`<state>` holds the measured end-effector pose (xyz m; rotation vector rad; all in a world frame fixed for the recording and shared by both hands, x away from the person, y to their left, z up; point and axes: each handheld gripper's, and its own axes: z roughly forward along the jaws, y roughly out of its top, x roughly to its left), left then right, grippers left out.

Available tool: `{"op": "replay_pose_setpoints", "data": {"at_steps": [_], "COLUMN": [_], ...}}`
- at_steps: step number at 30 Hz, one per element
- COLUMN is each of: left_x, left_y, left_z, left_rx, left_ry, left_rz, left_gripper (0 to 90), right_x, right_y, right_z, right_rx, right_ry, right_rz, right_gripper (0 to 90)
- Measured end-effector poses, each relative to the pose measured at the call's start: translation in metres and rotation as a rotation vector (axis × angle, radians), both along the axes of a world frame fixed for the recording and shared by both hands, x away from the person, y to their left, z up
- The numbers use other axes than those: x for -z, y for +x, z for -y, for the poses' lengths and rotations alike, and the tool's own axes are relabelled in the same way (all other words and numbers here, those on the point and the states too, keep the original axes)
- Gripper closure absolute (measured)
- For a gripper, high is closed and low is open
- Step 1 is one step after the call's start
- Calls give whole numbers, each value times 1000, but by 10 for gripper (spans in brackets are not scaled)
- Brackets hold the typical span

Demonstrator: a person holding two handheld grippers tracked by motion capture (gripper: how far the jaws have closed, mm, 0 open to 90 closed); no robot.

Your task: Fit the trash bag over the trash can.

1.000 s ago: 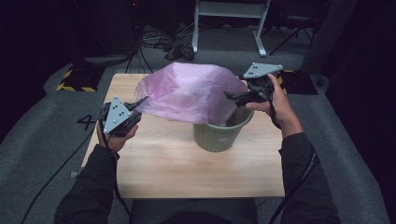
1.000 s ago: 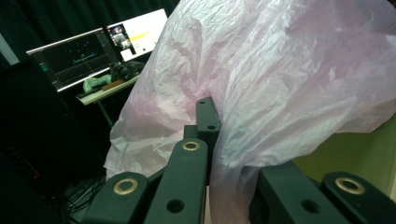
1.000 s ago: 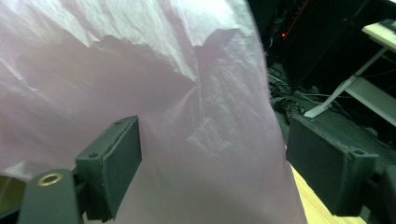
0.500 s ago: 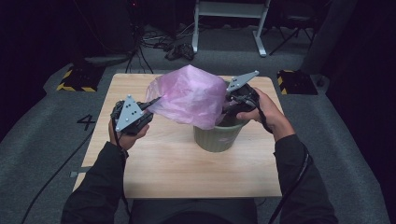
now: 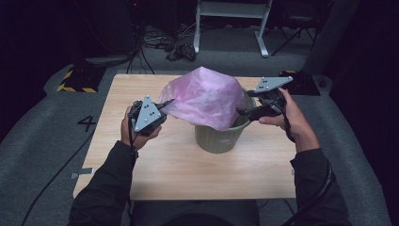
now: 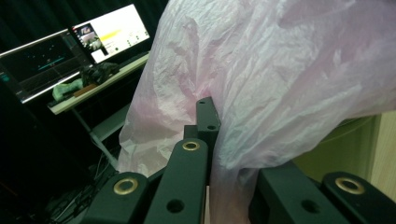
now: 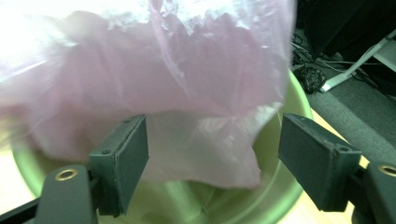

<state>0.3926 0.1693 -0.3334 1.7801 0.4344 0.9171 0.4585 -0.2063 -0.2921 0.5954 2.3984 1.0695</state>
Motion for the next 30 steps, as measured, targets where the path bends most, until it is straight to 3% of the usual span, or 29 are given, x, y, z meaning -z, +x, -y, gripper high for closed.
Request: {"op": "replay_pose_setpoints", "data": {"at_steps": [3,5,8,9,11,12,14,15,20,26,30], "left_x": [0,0,-1,-3,-4,-6,-6,-9,-11,-11,-6], "left_y": [1,2,1,0,-1,-4,-5,-9,-12,-9,-2], "left_z": [-2,-1,9,13,15,16,16,16,21,39,48], "left_rx": [-2,-2,5,16,15,23,26,38,59,70,55], "left_ry": [-8,5,32,39,31,29,24,15,15,46,43], "left_rz": [-14,-12,-3,11,14,22,30,44,49,42,7], "left_gripper": [890,890,890,890,890,890,890,890,890,889,888], "right_x": [-1,-8,-13,-14,-14,-10,-8,-2,10,18,13], "right_y": [-2,-7,-12,-17,-18,-18,-17,-14,-13,-12,-15], "right_z": [4,6,0,-11,-18,-33,-40,-53,-75,-73,-53], "right_rx": [4,-9,-29,-51,-64,-79,-86,-106,-142,-96,-76], "right_ry": [17,95,137,143,129,85,66,21,-40,-83,-34], "right_rz": [7,45,67,84,78,55,40,4,-46,-36,-13], "right_gripper": [248,280,311,364,394,429,451,462,474,363,316]}}
